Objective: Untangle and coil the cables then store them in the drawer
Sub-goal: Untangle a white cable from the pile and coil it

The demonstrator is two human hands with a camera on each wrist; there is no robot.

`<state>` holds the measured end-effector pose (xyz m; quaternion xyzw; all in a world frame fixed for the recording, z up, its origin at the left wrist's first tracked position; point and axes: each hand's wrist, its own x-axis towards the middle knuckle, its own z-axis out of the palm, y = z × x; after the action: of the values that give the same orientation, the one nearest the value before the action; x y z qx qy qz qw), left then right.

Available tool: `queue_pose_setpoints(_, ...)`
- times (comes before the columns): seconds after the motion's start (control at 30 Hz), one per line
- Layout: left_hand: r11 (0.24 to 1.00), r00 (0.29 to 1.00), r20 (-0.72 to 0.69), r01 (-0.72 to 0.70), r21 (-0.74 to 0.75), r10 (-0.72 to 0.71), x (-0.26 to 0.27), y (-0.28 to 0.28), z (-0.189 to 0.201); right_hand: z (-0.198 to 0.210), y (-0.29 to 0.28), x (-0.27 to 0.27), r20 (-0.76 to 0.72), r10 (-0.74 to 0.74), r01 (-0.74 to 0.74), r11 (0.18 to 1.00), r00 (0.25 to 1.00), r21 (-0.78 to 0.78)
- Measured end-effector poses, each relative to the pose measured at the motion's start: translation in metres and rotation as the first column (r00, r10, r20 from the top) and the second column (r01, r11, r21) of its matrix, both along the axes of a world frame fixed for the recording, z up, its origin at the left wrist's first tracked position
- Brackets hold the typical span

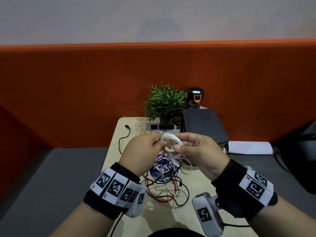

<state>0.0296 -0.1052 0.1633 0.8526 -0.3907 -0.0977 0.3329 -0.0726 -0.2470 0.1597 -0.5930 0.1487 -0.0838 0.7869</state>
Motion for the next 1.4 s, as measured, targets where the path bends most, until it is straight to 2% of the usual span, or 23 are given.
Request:
queue_pose_setpoints(0.1,0.998,0.993,-0.118,-0.025,-0.054,0.019,0.002,0.003,0.001,0.001,0.003,0.0,0.008,0.079,-0.079,0.997,0.997,-0.018)
queue_pose_setpoints(0.23,0.976,0.939,-0.338,-0.123,-0.177,0.057,-0.001,0.004,0.003,0.0,0.002,0.001,0.005,0.126,-0.126,0.992,0.992,-0.016)
queue_pose_setpoints(0.37,0.954,0.898,-0.429,-0.206,-0.217,0.096,-0.002,0.004,0.001,-0.001,0.003,0.001,0.01,0.116,-0.116,0.992,0.993,-0.043)
queue_pose_setpoints(0.5,0.945,0.844,-0.535,-0.2,-0.258,0.033,-0.004,0.003,0.002,-0.003,0.004,0.002,0.01,0.076,-0.074,0.991,0.997,-0.111)
queue_pose_setpoints(0.6,0.954,0.871,-0.49,-0.13,-0.269,-0.019,-0.005,0.0,0.0,-0.002,0.007,0.004,0.025,0.018,-0.015,0.993,1.0,-0.119)
queue_pose_setpoints(0.67,0.961,0.899,-0.438,-0.118,-0.251,-0.004,-0.005,-0.003,-0.003,0.0,0.007,0.006,0.035,-0.055,0.058,0.994,0.998,-0.089)
queue_pose_setpoints(0.77,0.95,0.915,-0.401,-0.163,-0.268,0.044,-0.005,-0.005,-0.005,0.001,0.001,0.008,0.01,-0.161,0.161,0.986,0.987,-0.041)
queue_pose_setpoints(0.87,0.921,0.926,-0.374,-0.185,-0.344,0.047,-0.005,0.0,-0.003,-0.003,-0.008,0.007,-0.021,-0.202,0.199,0.974,0.979,-0.108)
queue_pose_setpoints(1.1,0.815,0.916,-0.372,-0.097,-0.571,-0.151,-0.011,0.01,-0.002,-0.007,-0.019,0.007,-0.082,-0.198,0.183,0.97,0.977,-0.161)
queue_pose_setpoints(1.27,0.729,0.87,-0.479,-0.252,-0.637,-0.118,0.005,0.019,-0.002,-0.004,-0.016,0.007,-0.059,-0.157,0.149,0.983,0.986,-0.11)
queue_pose_setpoints(1.4,0.696,0.827,-0.559,-0.367,-0.618,-0.061,0.017,0.018,-0.002,-0.003,-0.007,0.007,-0.026,-0.107,0.101,0.977,0.994,-0.185)
